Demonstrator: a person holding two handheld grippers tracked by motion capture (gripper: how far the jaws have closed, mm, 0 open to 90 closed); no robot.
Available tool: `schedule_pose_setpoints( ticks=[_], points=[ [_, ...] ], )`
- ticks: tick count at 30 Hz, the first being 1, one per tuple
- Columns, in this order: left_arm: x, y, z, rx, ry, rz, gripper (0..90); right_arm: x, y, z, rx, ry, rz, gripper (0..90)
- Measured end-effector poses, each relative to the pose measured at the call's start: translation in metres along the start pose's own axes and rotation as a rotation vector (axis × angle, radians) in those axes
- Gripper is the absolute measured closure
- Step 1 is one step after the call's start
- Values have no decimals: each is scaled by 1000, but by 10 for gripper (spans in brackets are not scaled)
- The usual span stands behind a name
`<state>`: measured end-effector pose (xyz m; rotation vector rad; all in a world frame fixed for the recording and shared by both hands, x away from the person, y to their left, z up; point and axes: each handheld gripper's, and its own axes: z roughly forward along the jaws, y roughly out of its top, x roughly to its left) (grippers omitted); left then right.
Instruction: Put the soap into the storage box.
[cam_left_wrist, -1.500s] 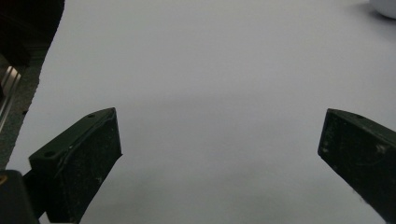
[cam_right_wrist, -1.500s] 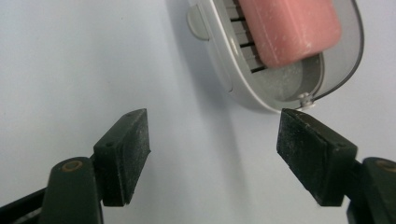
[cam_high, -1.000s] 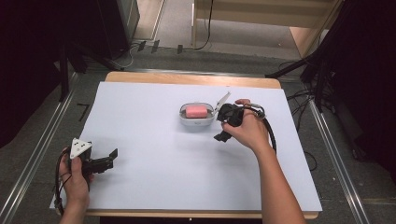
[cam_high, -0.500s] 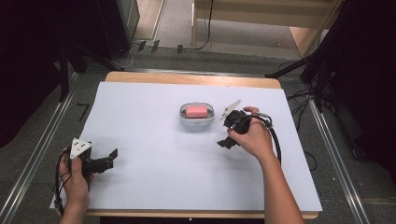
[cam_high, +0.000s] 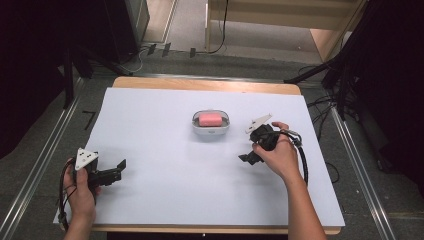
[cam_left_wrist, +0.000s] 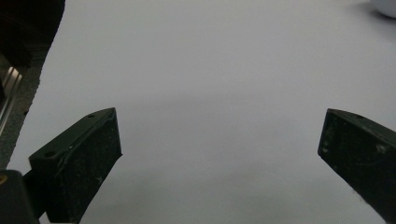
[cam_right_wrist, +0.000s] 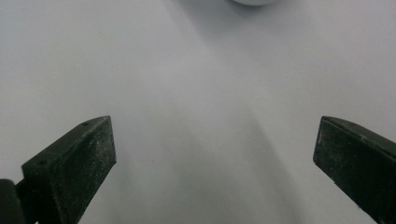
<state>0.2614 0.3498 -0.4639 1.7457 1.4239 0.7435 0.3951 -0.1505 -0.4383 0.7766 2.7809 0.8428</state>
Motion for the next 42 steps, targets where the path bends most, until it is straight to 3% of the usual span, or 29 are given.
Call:
schedule_pose_setpoints(
  ticks=[2, 3, 4, 7, 21, 42],
  points=[
    [0, 0, 0, 0, 1, 0, 0, 0, -4, 0, -9, -17, 8, 0],
    [0, 0, 0, 0, 0, 0, 0, 3, -6, 1, 3, -76, 6, 0],
    [0, 0, 0, 0, 0, 1, 0, 3, -9, 1, 15, -97, 3, 0],
    [0, 0, 0, 1, 2, 1, 0, 4, -16, 2, 18, -66, 9, 2],
    [0, 0, 0, 4, 2, 4, 0, 7, -46, -4, -102, -84, 67, 2],
    [0, 0, 0, 3, 2, 6, 0, 10, -90, -21, -211, -97, 131, 2]
  ],
)
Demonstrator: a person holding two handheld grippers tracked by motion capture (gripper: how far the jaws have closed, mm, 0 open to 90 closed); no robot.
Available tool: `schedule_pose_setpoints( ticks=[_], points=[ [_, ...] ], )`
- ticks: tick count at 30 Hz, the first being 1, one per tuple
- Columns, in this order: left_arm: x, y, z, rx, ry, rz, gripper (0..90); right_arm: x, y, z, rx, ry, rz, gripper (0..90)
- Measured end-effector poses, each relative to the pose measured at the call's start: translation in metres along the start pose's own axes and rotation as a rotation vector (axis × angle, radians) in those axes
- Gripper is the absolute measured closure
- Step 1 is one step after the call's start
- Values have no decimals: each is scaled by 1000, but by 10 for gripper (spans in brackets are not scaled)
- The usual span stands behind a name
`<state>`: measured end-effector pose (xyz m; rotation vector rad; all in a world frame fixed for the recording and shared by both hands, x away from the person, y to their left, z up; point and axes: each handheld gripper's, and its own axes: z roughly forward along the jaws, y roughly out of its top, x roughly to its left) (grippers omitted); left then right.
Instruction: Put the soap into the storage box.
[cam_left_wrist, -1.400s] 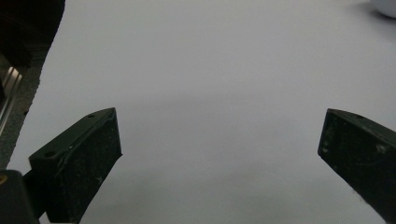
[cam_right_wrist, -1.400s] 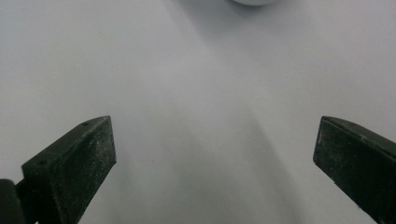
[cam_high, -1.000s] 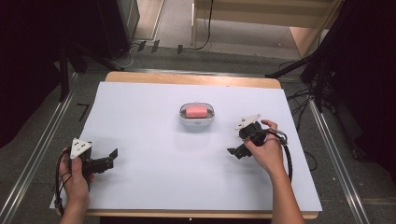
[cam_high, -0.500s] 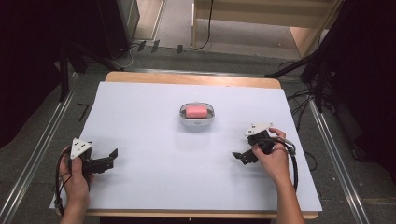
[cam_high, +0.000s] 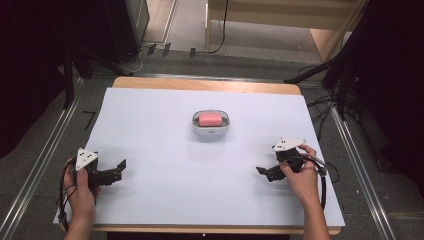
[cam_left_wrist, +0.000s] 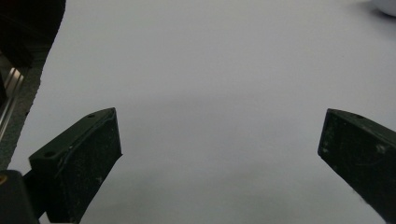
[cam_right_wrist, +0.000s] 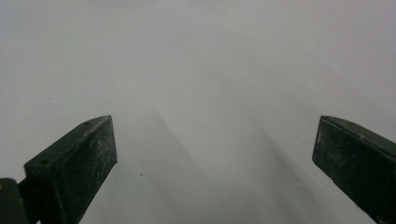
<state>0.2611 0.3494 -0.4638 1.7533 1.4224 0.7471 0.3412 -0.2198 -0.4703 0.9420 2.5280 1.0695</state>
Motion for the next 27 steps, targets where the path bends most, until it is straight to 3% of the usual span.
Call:
schedule_pose_setpoints(
  ticks=[15, 27],
  points=[
    [0, 0, 0, 1, 1, 0, 0, -4, -26, -23, -92, -17, 42, 2],
    [0, 0, 0, 0, 1, 1, 0, -6, -50, -40, -145, -37, 105, 2]
  ],
)
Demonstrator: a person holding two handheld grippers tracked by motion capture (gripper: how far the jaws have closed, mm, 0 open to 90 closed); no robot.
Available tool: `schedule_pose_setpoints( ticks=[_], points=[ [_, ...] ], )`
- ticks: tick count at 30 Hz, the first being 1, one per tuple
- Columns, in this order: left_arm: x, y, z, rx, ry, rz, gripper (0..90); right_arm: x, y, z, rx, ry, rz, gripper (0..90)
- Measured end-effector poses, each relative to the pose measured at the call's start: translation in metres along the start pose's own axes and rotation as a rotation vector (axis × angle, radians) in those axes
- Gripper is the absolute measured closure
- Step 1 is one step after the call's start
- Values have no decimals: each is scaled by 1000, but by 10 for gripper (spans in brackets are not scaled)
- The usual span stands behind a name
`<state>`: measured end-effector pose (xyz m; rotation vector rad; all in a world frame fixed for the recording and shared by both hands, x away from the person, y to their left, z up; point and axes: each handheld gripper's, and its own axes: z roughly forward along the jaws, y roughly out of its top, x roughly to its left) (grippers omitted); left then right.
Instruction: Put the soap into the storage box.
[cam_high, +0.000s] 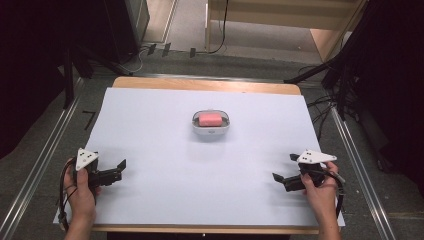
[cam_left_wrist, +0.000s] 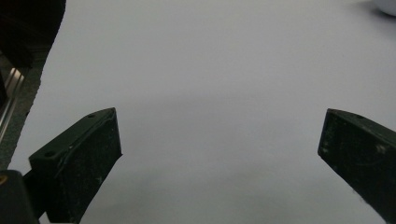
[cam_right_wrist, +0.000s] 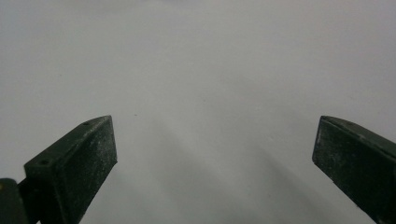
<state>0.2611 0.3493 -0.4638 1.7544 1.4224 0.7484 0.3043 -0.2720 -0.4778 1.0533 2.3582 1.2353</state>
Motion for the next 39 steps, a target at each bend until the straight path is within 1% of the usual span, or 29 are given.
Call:
schedule_pose_setpoints(
  ticks=[5, 9, 11, 12, 14, 19, 20, 22, 24, 25, 26, 27, 29, 31, 32, 33, 35, 39],
  points=[
    [0, 0, 0, 1, 2, 0, 0, -3, -8, -9, -23, -8, 29, 2],
    [-1, 0, 0, 1, 5, 0, 0, -5, -15, -15, -32, -15, 35, 2],
    [-1, 0, 0, 0, 6, 0, 0, -6, -19, -19, -43, -14, 51, 2],
    [-1, 0, 0, -1, 5, 0, 0, -7, -21, -20, -47, -14, 52, 2],
    [-1, 0, 0, -1, 5, 0, 0, -8, -25, -23, -50, -32, 59, 2],
    [-1, 0, 0, 0, 5, 0, 0, -12, -35, -34, -87, -53, 97, 2],
    [-1, 0, 0, -1, 5, 0, 0, -12, -37, -36, -98, -51, 100, 2],
    [-1, 0, 0, 1, 5, 1, 0, -12, -39, -38, -100, -58, 102, 2],
    [-1, 0, 0, -1, 4, 1, 0, -13, -41, -41, -121, -59, 108, 3],
    [-1, 0, 0, 0, 4, 1, 0, -13, -41, -41, -126, -53, 109, 28],
    [-1, 0, 0, 0, 5, 2, 0, -14, -42, -41, -129, -36, 110, 75],
    [-1, 0, 0, 2, 6, 4, 0, -14, -42, -42, -131, -21, 111, 143],
    [-1, 0, 0, 2, 6, 4, 0, -15, -41, -41, -122, -16, 114, 141],
    [-1, 0, 0, 2, 6, 5, 0, -16, -40, -38, -95, -8, 118, 143],
    [-1, 0, 0, 2, 6, 4, 0, -16, -40, -38, -89, 1, 121, 145],
    [-1, 0, 0, 1, 7, 2, 0, -16, -40, -38, -89, 1, 121, 145],
    [-1, 0, 0, 2, 7, 4, 0, -16, -41, -38, -95, -10, 120, 145],
    [-1, 0, 1, 1, 9, 3, 0, -12, -40, -37, -80, -39, 93, 137]
  ],
)
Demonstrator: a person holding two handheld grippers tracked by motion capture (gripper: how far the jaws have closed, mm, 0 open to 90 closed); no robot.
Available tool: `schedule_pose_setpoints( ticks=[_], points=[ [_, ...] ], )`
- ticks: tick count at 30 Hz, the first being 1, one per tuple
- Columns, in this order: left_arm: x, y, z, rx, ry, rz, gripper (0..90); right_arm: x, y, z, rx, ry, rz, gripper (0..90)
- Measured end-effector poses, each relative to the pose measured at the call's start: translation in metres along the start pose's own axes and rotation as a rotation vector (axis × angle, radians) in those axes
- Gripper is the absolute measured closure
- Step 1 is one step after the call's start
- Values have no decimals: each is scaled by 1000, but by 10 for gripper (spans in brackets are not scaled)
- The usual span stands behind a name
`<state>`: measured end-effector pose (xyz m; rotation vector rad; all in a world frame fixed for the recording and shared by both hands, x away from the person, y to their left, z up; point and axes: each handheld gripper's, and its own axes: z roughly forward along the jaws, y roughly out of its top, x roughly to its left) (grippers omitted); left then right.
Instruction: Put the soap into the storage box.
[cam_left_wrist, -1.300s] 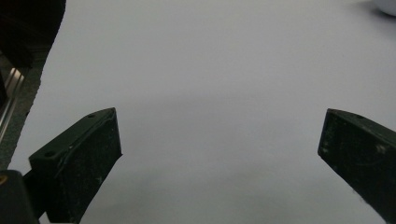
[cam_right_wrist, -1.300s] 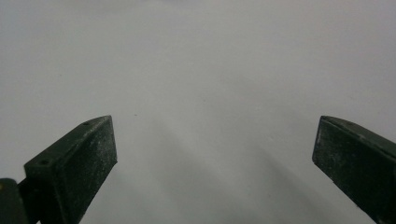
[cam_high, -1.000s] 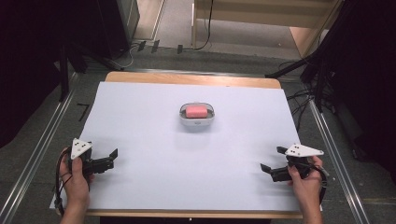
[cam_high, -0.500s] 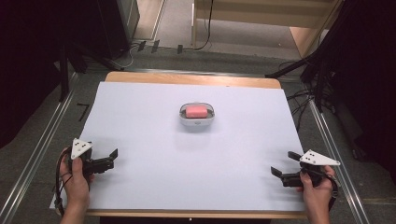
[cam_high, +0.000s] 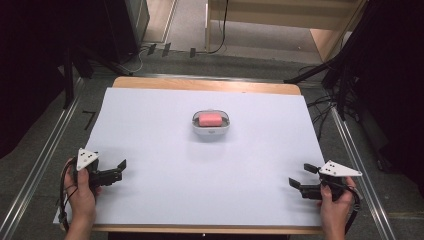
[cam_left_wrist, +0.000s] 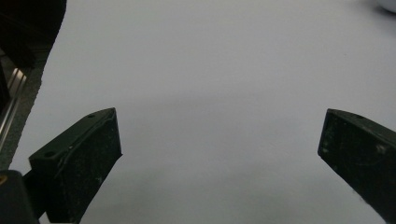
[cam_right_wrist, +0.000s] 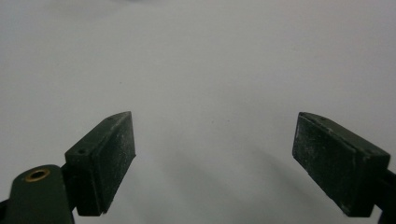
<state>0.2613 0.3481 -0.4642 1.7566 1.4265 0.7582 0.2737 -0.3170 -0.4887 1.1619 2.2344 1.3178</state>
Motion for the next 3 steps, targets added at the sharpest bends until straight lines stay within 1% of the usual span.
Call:
schedule_pose_setpoints(
  ticks=[2, 3],
  points=[
    [0, 0, 0, 0, -1, -4, 0, 1, 0, 0, 3, -5, -14, 137],
    [0, 0, 0, 0, -1, -4, 0, 1, 0, 0, 0, -4, -13, 137]
  ],
)
